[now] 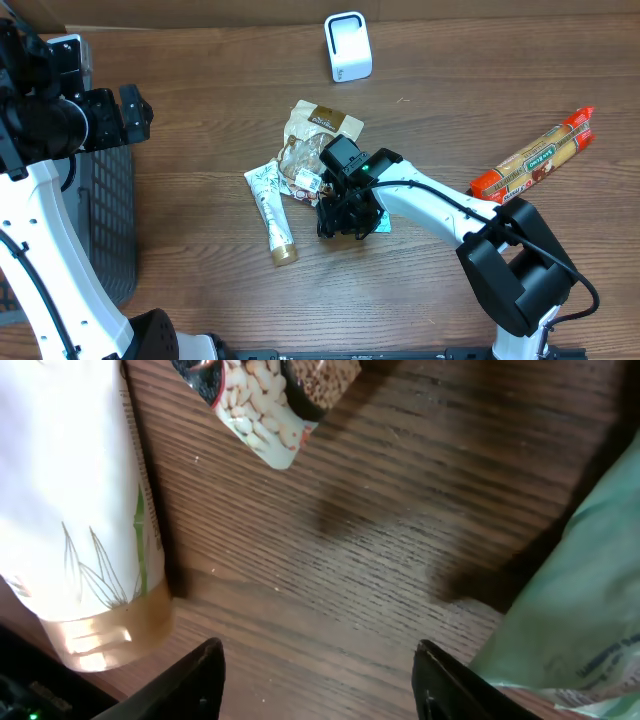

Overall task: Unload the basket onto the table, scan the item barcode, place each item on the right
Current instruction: 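Lift the mint-green packet and drag it right with the right gripper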

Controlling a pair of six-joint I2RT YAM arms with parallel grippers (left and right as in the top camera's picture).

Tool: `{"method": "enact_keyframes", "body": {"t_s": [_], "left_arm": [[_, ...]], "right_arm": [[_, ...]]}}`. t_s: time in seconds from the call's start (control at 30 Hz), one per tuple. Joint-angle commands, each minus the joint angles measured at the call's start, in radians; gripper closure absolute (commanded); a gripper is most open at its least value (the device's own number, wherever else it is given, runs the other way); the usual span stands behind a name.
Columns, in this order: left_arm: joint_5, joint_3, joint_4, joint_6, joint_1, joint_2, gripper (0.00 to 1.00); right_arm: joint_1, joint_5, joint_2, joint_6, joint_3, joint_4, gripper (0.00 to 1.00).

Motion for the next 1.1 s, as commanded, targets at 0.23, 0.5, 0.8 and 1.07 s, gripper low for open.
{"method": "enact_keyframes", "body": {"t_s": [0.23, 0.5, 0.8, 1.07], "left_arm": [[-0.006, -0.005, -0.002, 0.026, 0.005, -0.006, 0.00], [-0.006, -0.005, -0.002, 0.026, 0.004, -0.005, 0.00], [-0.006, -0.005, -0.002, 0.026, 0.004, -0.005, 0.00], [-0.006, -0.005, -0.002, 0.026, 0.004, -0.005, 0.00]], "right_arm": [[-0.128, 0.100, -0.010, -0.068, -0.004, -0.080, 0.38], [-0.286, 0.224, -0.010, -0.188, 0.019, -0.090, 0.34], [-0.389, 0.008, -0.014, -0.186, 0.165, -0.114, 0.44], [-0.286, 0.164, -0.014, -0.011, 0.141, -0.035, 0.76]]}}
